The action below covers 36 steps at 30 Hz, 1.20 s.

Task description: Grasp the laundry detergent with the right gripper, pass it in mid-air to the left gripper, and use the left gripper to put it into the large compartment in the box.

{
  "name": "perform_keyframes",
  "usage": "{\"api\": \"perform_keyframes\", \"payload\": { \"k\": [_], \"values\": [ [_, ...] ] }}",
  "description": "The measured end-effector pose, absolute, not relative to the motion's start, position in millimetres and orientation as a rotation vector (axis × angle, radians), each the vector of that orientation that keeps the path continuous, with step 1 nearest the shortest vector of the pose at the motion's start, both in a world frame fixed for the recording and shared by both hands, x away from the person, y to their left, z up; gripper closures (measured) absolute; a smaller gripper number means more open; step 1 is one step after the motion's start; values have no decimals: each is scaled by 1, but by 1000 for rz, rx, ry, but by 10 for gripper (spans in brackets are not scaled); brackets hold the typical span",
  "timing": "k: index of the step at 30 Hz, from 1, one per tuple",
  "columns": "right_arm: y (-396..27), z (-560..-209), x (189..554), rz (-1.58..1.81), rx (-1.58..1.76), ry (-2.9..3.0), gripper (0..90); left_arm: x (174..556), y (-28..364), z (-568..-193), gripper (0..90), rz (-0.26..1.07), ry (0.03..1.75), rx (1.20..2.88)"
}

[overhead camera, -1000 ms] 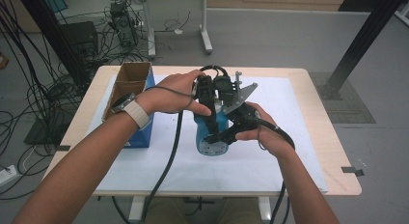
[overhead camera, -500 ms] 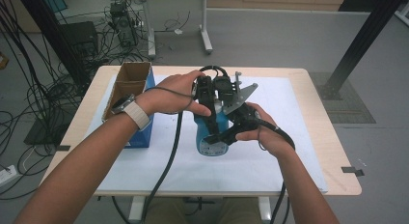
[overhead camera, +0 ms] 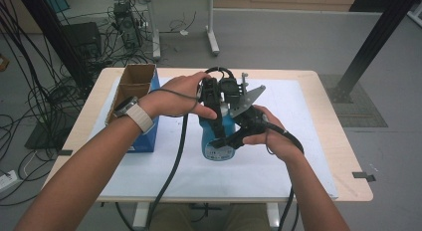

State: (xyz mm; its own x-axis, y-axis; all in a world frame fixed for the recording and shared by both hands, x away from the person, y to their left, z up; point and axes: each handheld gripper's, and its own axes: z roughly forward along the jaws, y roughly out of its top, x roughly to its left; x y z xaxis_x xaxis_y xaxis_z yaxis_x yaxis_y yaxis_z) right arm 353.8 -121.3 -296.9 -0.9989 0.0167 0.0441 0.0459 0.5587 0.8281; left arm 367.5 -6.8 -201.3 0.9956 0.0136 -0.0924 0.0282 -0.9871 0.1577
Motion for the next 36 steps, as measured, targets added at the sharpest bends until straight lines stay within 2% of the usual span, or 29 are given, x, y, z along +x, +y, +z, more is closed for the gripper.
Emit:
{"api": "perform_keyframes", "payload": {
  "k": [22,23,25,26,29,36],
  "values": [
    [-121,-293,353,-1502,-48,-2757,430,363,-5,-194,385,-96,35,2977],
    [-121,-293,353,-1516,-39,-2755,409,363,-4,-192,384,-97,46,2968],
    [-123,-295,352,-1521,-79,-2750,207,364,-2,-189,384,-95,58,2960],
    [-125,-295,352,-1508,-107,-2753,148,364,-2,-188,384,-88,56,2969],
    [-138,-296,349,-1518,-171,-2758,80,364,1,-184,384,-79,65,2962],
    [-182,-296,346,-1435,-336,-2819,73,363,6,-178,383,-77,102,2973]
  ]
}}
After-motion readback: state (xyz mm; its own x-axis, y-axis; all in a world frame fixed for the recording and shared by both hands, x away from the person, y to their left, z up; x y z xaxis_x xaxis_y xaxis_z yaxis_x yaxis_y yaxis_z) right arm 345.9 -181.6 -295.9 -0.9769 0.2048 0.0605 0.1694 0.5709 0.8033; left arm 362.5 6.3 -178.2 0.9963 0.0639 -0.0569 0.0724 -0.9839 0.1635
